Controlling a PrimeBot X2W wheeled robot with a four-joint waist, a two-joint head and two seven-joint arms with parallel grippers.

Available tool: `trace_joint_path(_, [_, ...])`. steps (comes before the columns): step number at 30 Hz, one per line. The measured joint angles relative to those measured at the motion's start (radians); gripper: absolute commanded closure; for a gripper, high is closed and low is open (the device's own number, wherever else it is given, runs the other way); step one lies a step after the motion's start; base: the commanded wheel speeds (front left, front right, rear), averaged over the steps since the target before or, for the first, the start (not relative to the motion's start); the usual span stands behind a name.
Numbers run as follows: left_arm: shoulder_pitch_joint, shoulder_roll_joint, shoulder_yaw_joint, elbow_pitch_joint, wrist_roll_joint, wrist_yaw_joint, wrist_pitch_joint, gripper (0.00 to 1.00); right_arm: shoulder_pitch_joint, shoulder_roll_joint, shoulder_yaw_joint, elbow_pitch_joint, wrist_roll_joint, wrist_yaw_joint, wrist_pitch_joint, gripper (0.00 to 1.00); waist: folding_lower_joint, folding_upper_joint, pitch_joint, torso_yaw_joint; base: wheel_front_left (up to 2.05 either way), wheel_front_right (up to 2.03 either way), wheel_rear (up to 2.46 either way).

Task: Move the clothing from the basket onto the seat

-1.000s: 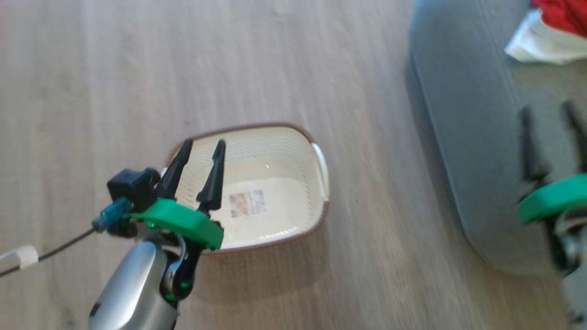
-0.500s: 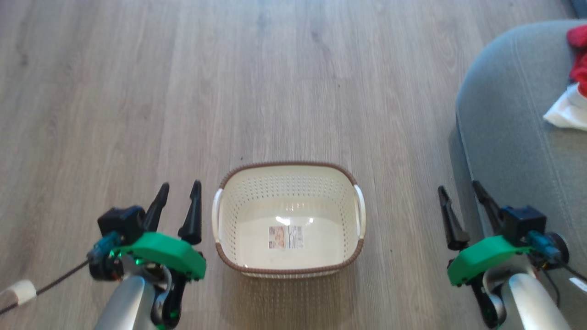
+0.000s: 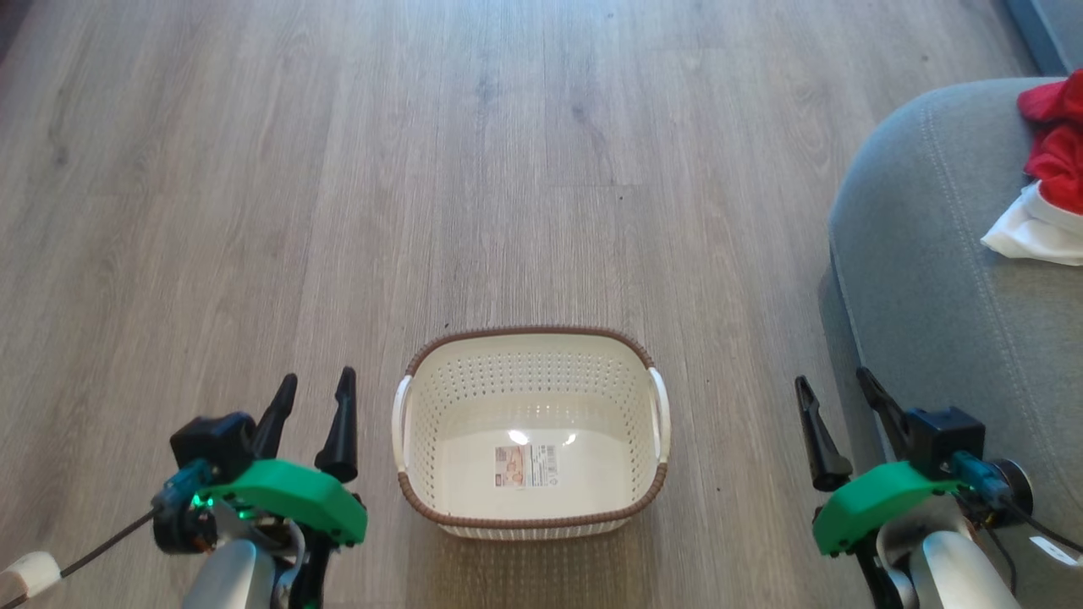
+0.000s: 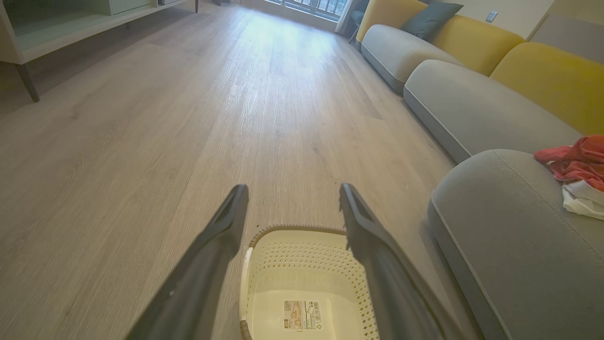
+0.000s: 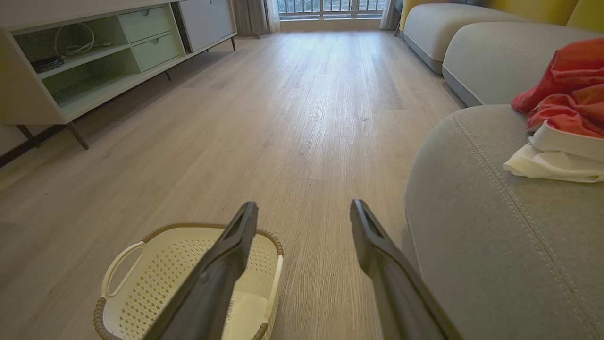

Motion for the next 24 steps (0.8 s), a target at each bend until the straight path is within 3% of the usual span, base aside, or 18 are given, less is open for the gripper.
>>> trace_joint_path(12, [0.000, -0.012, 0.026, 0.012, 0.023, -0.024, 0.000, 0.00, 0.002, 0.006, -0.014, -0.003, -0.013, 0.000, 0.000, 0.00, 0.0000, 0.0000, -0.003, -0.011, 0.00, 0.00, 0.00])
trace_joint_path(13, [0.000, -0.012, 0.028, 0.012, 0.024, -0.025, 0.000, 1.00, 0.002, 0.006, -0.014, -0.004, -0.018, 0.000, 0.000, 1.00, 0.0001, 0.0000, -0.003, -0.011, 0.00, 0.00, 0.00])
trace_joint_path(24, [0.074, -0.014, 0.028, 0.089, -0.031, -0.032, 0.023, 1.00, 0.057, 0.008, -0.014, 0.077, 0.043, 0.000, 0.021, 1.00, 0.0001, 0.0000, -0.004, -0.012, 0.00, 0.00, 0.00])
